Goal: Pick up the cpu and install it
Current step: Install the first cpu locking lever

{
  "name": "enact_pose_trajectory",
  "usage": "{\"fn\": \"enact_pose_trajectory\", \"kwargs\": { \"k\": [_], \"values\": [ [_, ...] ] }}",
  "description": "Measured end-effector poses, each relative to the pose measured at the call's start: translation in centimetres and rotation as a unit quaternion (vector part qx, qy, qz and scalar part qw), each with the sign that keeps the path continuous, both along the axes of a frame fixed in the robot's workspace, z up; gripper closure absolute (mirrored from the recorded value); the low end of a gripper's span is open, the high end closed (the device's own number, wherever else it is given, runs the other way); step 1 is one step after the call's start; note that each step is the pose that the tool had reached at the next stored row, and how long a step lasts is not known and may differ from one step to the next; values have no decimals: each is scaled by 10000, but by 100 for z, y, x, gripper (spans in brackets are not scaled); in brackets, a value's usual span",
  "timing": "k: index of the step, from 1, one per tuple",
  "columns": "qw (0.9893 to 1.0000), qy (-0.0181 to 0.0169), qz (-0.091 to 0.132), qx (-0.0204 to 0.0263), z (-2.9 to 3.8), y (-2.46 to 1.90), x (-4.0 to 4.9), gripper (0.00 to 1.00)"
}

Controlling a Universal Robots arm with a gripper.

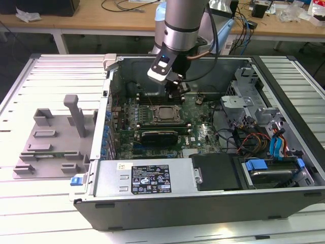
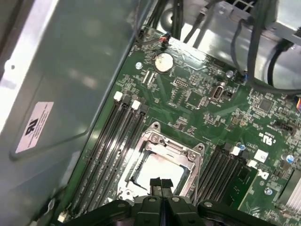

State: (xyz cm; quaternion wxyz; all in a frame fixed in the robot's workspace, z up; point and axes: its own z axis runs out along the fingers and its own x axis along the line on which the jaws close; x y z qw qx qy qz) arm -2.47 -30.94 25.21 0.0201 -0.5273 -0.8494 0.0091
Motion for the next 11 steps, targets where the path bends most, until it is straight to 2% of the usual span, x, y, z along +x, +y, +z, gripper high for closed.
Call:
{"fn": "enact_pose_trajectory", "kwargs": {
  "k": [4, 9, 11],
  "values": [
    [9996, 0, 288, 0, 0, 0, 0, 89],
    [9982, 0, 608, 0, 0, 0, 0, 89],
    [9958, 0, 920, 0, 0, 0, 0, 89]
  ]
}}
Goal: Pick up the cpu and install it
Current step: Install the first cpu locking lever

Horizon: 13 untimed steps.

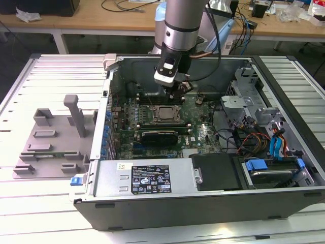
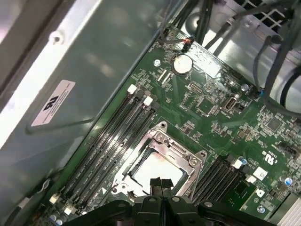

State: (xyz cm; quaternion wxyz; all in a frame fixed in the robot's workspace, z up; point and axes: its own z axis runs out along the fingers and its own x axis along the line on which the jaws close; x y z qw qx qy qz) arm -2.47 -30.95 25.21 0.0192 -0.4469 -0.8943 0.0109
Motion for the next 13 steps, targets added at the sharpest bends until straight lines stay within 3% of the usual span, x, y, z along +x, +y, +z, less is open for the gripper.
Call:
{"fn": "enact_pose_trajectory", "kwargs": {
  "k": [2, 4, 6, 8, 13],
  "values": [
    [9998, 0, 198, 0, 0, 0, 0, 89],
    [9988, 0, 495, 0, 0, 0, 0, 89],
    [9981, 0, 610, 0, 0, 0, 0, 89],
    [9963, 0, 858, 0, 0, 0, 0, 89],
    [9943, 0, 1068, 0, 0, 0, 0, 89]
  ]
}}
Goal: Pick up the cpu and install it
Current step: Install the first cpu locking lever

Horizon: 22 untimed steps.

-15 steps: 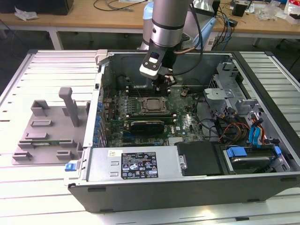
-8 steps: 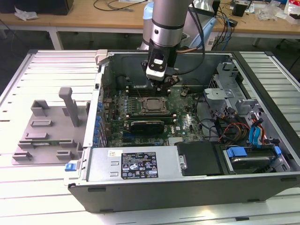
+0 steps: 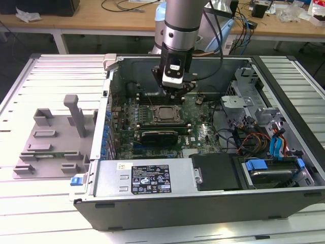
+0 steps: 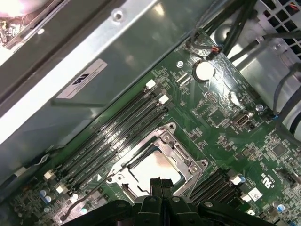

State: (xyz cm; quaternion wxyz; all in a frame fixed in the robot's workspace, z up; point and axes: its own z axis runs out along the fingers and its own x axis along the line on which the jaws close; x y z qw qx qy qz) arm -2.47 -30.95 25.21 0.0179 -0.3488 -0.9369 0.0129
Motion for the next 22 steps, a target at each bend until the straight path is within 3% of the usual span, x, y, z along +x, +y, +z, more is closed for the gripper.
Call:
{"fn": "enact_pose_trajectory", "kwargs": {
  "k": [4, 9, 11, 17, 20, 22],
  "values": [
    [9997, 0, 255, 0, 0, 0, 0, 89],
    [9982, 0, 601, 0, 0, 0, 0, 89],
    [9967, 0, 809, 0, 0, 0, 0, 89],
    [9941, 0, 1080, 0, 0, 0, 0, 89],
    [9913, 0, 1317, 0, 0, 0, 0, 89],
    [9903, 0, 1390, 0, 0, 0, 0, 89]
  ]
}}
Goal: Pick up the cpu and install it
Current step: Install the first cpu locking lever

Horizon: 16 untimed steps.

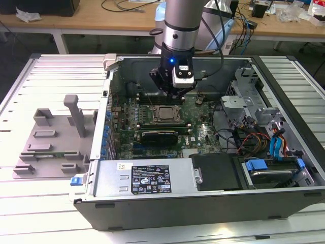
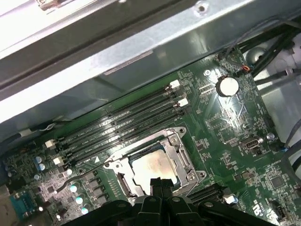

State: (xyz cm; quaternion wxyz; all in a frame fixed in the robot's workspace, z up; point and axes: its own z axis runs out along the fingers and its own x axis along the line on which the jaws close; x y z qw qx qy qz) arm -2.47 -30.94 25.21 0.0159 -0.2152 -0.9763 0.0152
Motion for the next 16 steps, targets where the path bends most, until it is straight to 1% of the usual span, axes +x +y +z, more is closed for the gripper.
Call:
{"fn": "enact_pose_trajectory", "kwargs": {
  "k": [3, 4, 6, 8, 9, 11, 16],
  "values": [
    [9998, 0, 186, 0, 0, 0, 0, 89],
    [9996, 0, 296, 0, 0, 0, 0, 89],
    [9991, 0, 434, 0, 0, 0, 0, 89],
    [9987, 0, 503, 0, 0, 0, 0, 89],
    [9983, 0, 576, 0, 0, 0, 0, 89],
    [9979, 0, 643, 0, 0, 0, 0, 89],
    [9950, 0, 996, 0, 0, 0, 0, 89]
  ]
}}
